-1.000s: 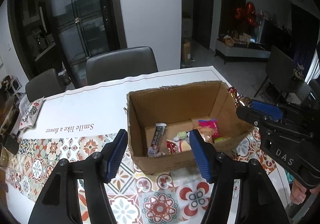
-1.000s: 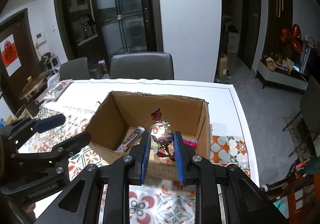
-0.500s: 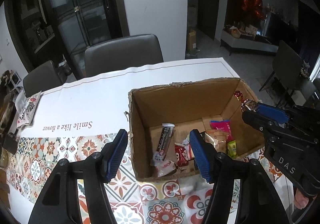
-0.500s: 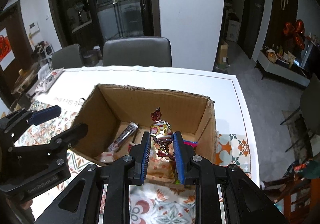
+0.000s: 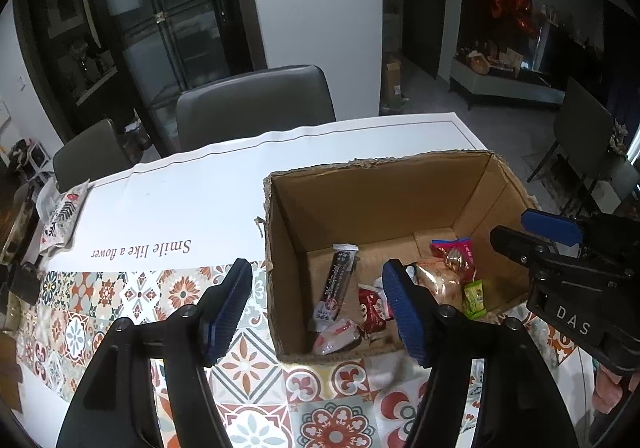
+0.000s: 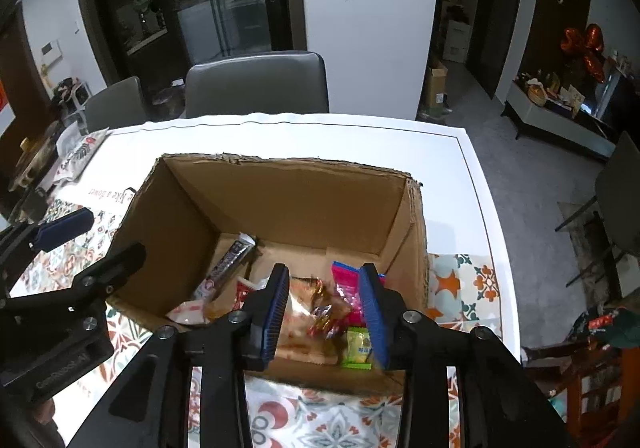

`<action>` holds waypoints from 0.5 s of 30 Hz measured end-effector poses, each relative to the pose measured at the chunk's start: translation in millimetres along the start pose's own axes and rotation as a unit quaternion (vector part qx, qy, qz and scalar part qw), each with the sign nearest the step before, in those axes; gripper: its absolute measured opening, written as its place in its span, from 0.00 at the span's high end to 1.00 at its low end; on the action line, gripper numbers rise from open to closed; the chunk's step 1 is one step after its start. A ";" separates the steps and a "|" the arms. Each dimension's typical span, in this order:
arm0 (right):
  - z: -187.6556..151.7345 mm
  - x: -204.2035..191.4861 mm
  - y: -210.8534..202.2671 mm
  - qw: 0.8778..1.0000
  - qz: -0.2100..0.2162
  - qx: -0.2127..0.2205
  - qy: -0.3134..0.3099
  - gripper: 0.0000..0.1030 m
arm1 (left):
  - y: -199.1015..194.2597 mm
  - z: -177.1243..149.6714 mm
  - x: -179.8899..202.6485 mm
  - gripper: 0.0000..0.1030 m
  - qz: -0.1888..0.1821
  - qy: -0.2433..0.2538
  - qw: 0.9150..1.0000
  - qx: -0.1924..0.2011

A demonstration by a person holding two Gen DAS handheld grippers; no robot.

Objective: Organize snacks

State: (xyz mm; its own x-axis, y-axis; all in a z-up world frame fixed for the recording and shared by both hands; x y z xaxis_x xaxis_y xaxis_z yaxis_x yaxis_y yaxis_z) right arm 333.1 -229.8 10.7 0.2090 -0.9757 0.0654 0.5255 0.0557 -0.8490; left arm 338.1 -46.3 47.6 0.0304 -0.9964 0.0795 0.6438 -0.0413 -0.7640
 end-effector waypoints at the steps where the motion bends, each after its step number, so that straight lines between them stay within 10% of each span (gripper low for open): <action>1: -2.3 0.2 -4.0 1.000 -0.001 0.005 0.002 0.64 | -4.0 -1.9 0.1 0.33 -0.002 -0.002 1.000 0.005; 15: -46.1 -22.7 -84.7 0.993 -0.058 0.101 -0.021 0.32 | -82.5 -50.1 -10.1 0.15 -0.003 -0.017 0.993 0.113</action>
State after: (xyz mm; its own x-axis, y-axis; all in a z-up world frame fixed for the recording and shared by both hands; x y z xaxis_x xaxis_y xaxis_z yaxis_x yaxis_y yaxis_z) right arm 245.9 -222.1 57.0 0.1697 -0.9687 0.1812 0.7015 -0.0104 -0.7126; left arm 246.3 -36.5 77.7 0.0497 -0.9929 0.1085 0.7995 -0.0256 -0.6001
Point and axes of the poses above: each gripper's, at about its wrist camera, not at the fingertips, and y roughly the way its jaws point, x to its right, z to its top, the point moved 1 cm from there along y, roughly the way its jaws point, and after that the axes turned 14 degrees about -y, right-handed, at the moved point
